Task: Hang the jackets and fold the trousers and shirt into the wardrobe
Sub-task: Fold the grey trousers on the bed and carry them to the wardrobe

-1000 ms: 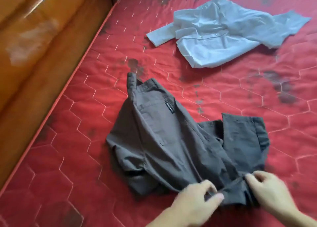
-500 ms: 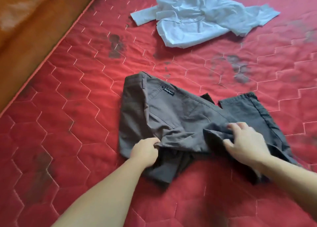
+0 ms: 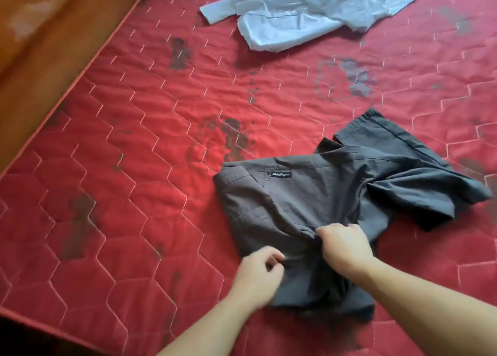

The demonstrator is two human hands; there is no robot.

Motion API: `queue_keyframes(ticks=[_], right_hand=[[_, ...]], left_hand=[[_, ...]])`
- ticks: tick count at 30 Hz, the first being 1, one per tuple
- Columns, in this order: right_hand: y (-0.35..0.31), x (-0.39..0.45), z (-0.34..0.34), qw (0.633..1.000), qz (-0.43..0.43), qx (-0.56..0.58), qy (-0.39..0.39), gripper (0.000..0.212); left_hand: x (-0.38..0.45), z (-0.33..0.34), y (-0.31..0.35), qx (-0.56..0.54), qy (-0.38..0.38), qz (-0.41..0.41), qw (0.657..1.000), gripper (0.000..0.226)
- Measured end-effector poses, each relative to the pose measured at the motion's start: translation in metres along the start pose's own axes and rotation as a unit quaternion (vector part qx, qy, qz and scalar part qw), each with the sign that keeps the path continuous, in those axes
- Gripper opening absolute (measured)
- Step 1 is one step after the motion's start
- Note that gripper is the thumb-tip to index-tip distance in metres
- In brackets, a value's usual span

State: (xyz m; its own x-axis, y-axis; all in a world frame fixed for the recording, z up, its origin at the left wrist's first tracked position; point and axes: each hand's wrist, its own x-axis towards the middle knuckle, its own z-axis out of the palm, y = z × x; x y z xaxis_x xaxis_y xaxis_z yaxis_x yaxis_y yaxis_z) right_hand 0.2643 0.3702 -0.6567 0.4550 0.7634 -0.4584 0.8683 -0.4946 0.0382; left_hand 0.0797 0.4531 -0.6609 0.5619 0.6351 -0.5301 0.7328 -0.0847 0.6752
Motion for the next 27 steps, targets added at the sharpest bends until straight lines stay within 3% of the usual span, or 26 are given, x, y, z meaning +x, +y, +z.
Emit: queue_keyframes(ticks=[3, 5, 6, 8, 11, 14, 18, 22, 24, 27], right_hand=[[0.019, -0.034, -0.003, 0.991, 0.043, 0.125, 0.001, 0.011], [0.030, -0.058, -0.013, 0.973, 0.035, 0.228, 0.019, 0.021], [0.035, -0.071, -0.021, 0.962, 0.031, 0.271, 0.024, 0.024], [0.045, -0.099, -0.039, 0.930, 0.028, 0.365, 0.017, 0.018], [0.071, -0.140, -0.069, 0.873, 0.033, 0.487, 0.005, 0.025], [0.110, -0.168, -0.100, 0.844, 0.092, 0.525, 0.066, 0.020], [0.177, -0.195, -0.133, 0.848, 0.172, 0.491, 0.105, 0.029], [0.238, -0.226, -0.186, 0.844, 0.155, 0.499, 0.120, 0.020], [0.269, -0.246, -0.226, 0.832, 0.097, 0.524, 0.155, 0.037], [0.323, -0.286, -0.298, 0.792, -0.008, 0.589, 0.161, 0.075]], left_hand=[[-0.013, -0.003, -0.014, -0.060, 0.129, -0.103, 0.984, 0.046], [-0.022, -0.001, -0.010, -0.208, 0.117, -0.184, 0.954, 0.079], [-0.026, 0.004, -0.003, -0.308, 0.090, -0.215, 0.922, 0.090], [-0.036, 0.017, 0.020, -0.436, 0.014, -0.253, 0.864, 0.088], [-0.058, 0.043, 0.064, -0.525, -0.107, -0.229, 0.813, 0.070], [-0.080, 0.057, 0.121, -0.601, -0.113, -0.173, 0.772, 0.066], [-0.102, 0.048, 0.221, -0.586, -0.095, -0.099, 0.799, 0.048], [-0.136, 0.038, 0.341, -0.466, -0.111, 0.003, 0.878, 0.028], [-0.156, 0.046, 0.397, -0.380, -0.089, 0.077, 0.918, 0.033], [-0.192, 0.063, 0.481, -0.245, -0.100, 0.164, 0.950, 0.041]])
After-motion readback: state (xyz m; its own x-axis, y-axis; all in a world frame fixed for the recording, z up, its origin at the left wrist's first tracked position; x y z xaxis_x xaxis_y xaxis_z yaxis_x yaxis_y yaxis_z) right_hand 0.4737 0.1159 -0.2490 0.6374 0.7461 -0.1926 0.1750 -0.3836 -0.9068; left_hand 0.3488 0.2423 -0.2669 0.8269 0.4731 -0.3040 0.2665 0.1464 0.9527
